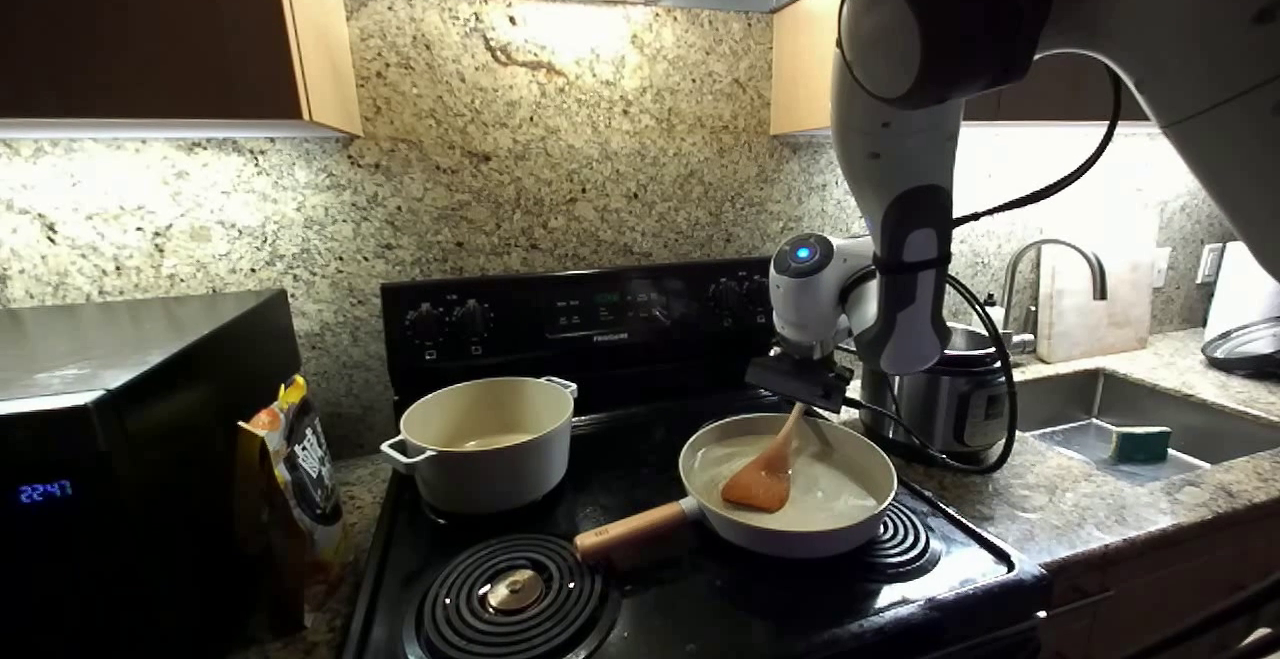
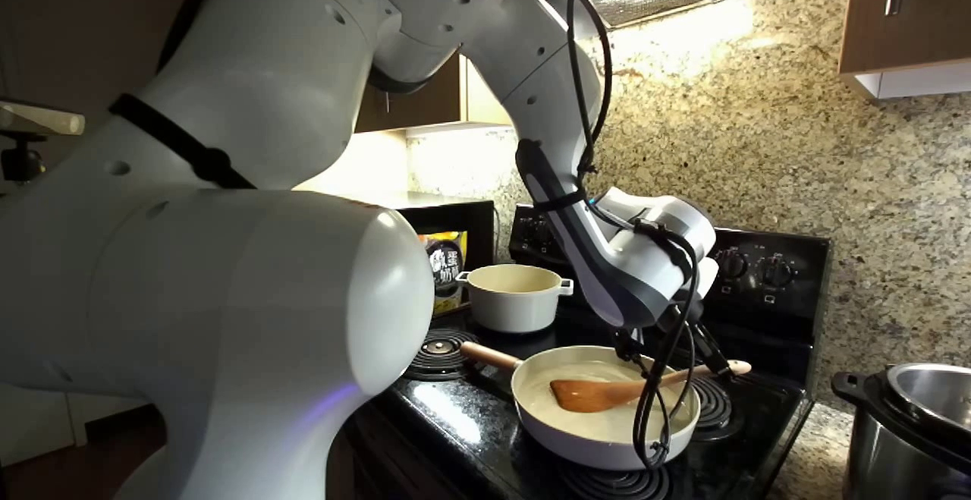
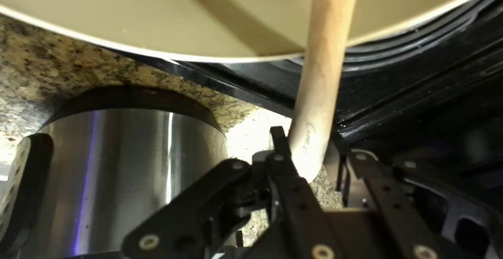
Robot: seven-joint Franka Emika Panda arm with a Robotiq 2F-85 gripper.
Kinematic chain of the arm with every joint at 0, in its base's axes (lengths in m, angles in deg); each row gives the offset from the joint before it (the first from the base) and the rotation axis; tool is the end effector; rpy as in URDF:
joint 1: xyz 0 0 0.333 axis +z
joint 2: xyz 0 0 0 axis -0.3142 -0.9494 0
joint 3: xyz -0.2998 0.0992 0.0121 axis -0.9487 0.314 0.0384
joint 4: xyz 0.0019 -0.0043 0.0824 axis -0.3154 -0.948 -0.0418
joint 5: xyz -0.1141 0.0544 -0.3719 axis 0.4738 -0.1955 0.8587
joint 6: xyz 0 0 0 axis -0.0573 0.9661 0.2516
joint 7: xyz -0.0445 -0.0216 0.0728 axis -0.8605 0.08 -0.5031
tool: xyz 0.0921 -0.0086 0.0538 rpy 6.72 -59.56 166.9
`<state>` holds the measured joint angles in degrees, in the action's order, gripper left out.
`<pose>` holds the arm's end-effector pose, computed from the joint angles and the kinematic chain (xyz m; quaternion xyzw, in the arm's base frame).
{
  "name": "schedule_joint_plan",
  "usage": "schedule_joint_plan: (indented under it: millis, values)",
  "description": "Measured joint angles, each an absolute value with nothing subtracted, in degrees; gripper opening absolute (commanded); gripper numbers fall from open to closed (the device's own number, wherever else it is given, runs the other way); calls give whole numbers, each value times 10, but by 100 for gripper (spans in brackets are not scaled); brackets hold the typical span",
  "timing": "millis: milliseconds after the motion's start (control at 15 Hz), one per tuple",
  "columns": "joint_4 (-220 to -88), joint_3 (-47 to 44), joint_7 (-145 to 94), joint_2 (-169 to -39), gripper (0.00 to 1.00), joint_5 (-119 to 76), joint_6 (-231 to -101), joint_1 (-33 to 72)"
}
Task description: Use the spatula to stir the contents in the pan
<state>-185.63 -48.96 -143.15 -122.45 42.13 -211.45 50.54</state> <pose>0.5550 -0.1019 0.2131 0.8070 -0.4766 0.3325 0.1053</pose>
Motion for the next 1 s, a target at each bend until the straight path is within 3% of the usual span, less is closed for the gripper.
schedule_joint_plan:
  millis: [1000]
  values:
    - [-1834, -489, -1427, -1226, 11, 420, -2114, 430]
